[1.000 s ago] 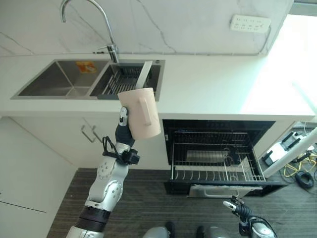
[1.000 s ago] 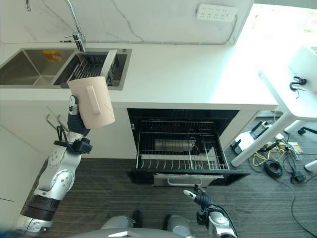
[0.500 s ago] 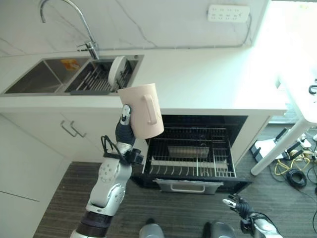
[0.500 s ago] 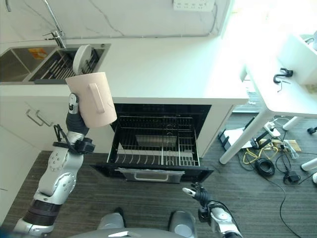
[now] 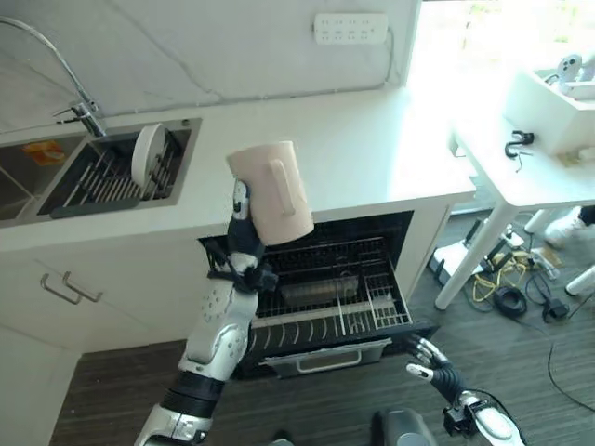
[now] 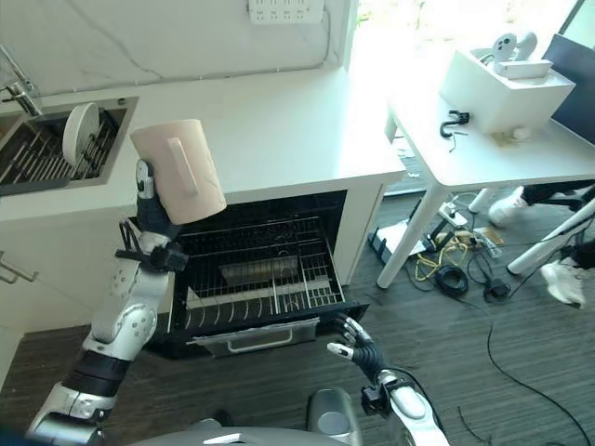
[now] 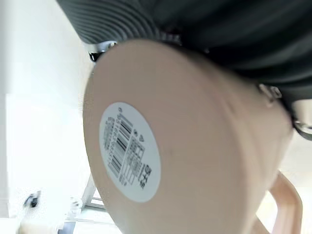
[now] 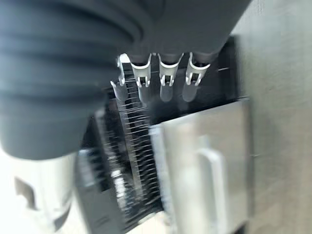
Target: Place the dishes in the dishwasher.
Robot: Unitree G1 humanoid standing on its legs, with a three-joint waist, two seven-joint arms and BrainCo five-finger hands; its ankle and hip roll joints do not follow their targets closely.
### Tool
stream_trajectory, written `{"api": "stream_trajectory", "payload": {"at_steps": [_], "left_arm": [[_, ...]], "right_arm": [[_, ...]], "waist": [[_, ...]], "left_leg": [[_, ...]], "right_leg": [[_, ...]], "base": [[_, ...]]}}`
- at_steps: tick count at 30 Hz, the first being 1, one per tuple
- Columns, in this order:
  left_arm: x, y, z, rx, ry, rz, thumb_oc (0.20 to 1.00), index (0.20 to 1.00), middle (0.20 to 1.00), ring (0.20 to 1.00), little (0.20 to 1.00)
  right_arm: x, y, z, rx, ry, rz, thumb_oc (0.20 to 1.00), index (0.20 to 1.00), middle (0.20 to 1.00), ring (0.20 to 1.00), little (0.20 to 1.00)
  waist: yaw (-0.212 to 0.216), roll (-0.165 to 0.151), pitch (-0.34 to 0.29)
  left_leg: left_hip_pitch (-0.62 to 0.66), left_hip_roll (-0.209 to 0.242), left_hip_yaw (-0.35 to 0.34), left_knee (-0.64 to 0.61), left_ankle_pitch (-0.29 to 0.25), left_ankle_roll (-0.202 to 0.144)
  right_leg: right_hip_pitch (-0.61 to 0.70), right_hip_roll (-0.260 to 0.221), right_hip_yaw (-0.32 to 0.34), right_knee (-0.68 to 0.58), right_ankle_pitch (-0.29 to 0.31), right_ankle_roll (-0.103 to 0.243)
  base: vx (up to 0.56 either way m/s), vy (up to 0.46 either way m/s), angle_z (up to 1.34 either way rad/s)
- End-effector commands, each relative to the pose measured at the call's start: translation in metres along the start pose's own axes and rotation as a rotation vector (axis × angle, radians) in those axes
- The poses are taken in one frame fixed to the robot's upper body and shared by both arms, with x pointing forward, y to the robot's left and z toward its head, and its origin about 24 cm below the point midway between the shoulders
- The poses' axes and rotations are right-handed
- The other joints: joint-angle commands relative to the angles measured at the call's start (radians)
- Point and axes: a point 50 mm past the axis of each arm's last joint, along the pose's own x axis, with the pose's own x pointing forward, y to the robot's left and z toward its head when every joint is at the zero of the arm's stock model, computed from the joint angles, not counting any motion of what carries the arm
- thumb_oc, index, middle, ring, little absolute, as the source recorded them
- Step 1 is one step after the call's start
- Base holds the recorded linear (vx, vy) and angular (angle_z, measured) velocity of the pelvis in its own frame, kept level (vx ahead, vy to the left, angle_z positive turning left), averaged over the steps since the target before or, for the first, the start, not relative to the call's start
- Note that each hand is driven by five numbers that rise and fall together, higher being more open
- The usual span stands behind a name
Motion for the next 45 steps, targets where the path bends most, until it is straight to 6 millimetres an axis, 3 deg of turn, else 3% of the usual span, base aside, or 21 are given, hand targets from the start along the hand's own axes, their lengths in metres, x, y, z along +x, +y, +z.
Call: {"api": "stream_trajectory", "payload": {"at_steps": [1, 3, 4, 7, 16, 17, 23, 31, 45], "left_arm": [[0.006, 0.01, 0.021, 0.005, -0.117, 0.021, 0.2, 0.2, 0.2, 0.2, 0.2], [0.004, 0.016, 0.019, 0.008, -0.119, 0.044, 0.2, 0.2, 0.2, 0.2, 0.2], [0.002, 0.019, 0.018, 0.008, -0.122, 0.061, 0.2, 0.2, 0.2, 0.2, 0.2], [-0.002, 0.023, 0.014, 0.028, -0.12, 0.109, 0.2, 0.2, 0.2, 0.2, 0.2], [0.001, 0.013, 0.011, 0.214, -0.142, 0.128, 0.2, 0.2, 0.2, 0.2, 0.2], [0.002, 0.008, 0.015, 0.349, -0.183, 0.132, 0.2, 0.2, 0.2, 0.2, 0.2], [0.0, -0.004, 0.024, 0.606, -0.29, 0.049, 0.2, 0.2, 0.2, 0.2, 0.2], [0.003, -0.029, 0.031, 0.706, -0.354, -0.173, 0.2, 0.2, 0.2, 0.2, 0.2], [0.01, -0.041, 0.037, 0.829, -0.423, -0.258, 0.2, 0.2, 0.2, 0.2, 0.2]], "right_arm": [[0.003, 0.003, 0.057, -0.047, -0.253, 0.08, 1.0, 1.0, 1.0, 1.0, 1.0], [-0.006, 0.008, 0.093, -0.222, -0.441, 0.091, 1.0, 1.0, 1.0, 1.0, 1.0], [-0.013, 0.012, 0.121, -0.29, -0.567, 0.08, 1.0, 1.0, 1.0, 1.0, 1.0], [-0.02, 0.015, 0.161, -0.266, -0.771, 0.054, 1.0, 1.0, 1.0, 1.0, 1.0], [-0.011, 0.032, 0.183, -0.153, -0.884, 0.121, 1.0, 1.0, 1.0, 1.0, 1.0], [-0.005, 0.039, 0.187, -0.124, -0.876, 0.152, 1.0, 1.0, 1.0, 1.0, 1.0], [0.009, 0.053, 0.193, 0.023, -0.833, 0.231, 1.0, 1.0, 1.0, 1.0, 1.0], [0.025, 0.069, 0.202, 0.076, -0.785, 0.348, 1.0, 1.0, 1.0, 1.0, 1.0], [0.042, 0.087, 0.227, 0.133, -0.77, 0.407, 1.0, 1.0, 1.0, 1.0, 1.0]], "waist": [[-0.023, -0.012, -0.017], [-0.038, -0.012, -0.014], [-0.048, -0.009, -0.015], [-0.065, 0.002, -0.008], [-0.051, 0.012, -0.02], [-0.034, 0.012, -0.027], [0.022, 0.004, -0.042], [0.078, -0.005, -0.064], [0.126, -0.013, -0.088]], "left_leg": [[-0.047, -0.006, -0.037, 0.126, -0.138, 0.043], [-0.037, -0.005, -0.019, 0.126, -0.144, 0.046], [-0.033, -0.003, -0.002, 0.126, -0.146, 0.051], [-0.001, -0.009, 0.024, 0.126, -0.166, 0.062], [0.012, -0.015, 0.026, 0.126, -0.174, 0.07], [0.004, -0.018, 0.015, 0.126, -0.17, 0.07], [-0.014, -0.024, -0.024, 0.126, -0.168, 0.064], [-0.031, -0.027, -0.065, 0.126, -0.165, 0.057], [-0.039, -0.028, -0.089, 0.126, -0.158, 0.048]], "right_leg": [[0.087, -0.065, 0.01, -0.153, 0.07, 0.103], [0.086, -0.065, 0.02, -0.153, 0.072, 0.108], [0.078, -0.067, 0.027, -0.153, 0.077, 0.111], [0.088, -0.06, 0.056, -0.153, 0.075, 0.113], [0.095, -0.054, 0.073, -0.153, 0.069, 0.107], [0.093, -0.054, 0.068, -0.153, 0.069, 0.102], [0.103, -0.063, 0.032, -0.153, 0.059, 0.098], [0.119, -0.075, -0.012, -0.153, 0.049, 0.097], [0.129, -0.089, -0.049, -0.153, 0.051, 0.1]], "base": [[-0.02, 0.072, -0.24], [-0.02, 0.076, -0.3], [-0.02, 0.086, -0.47], [-0.03, 0.119, -0.5], [0.0, 0.021, -0.14], [0.0, 0.0, 0.0], [-0.02, -0.035, 0.13], [-0.02, -0.029, 0.27], [-0.01, -0.011, 0.12]]}}
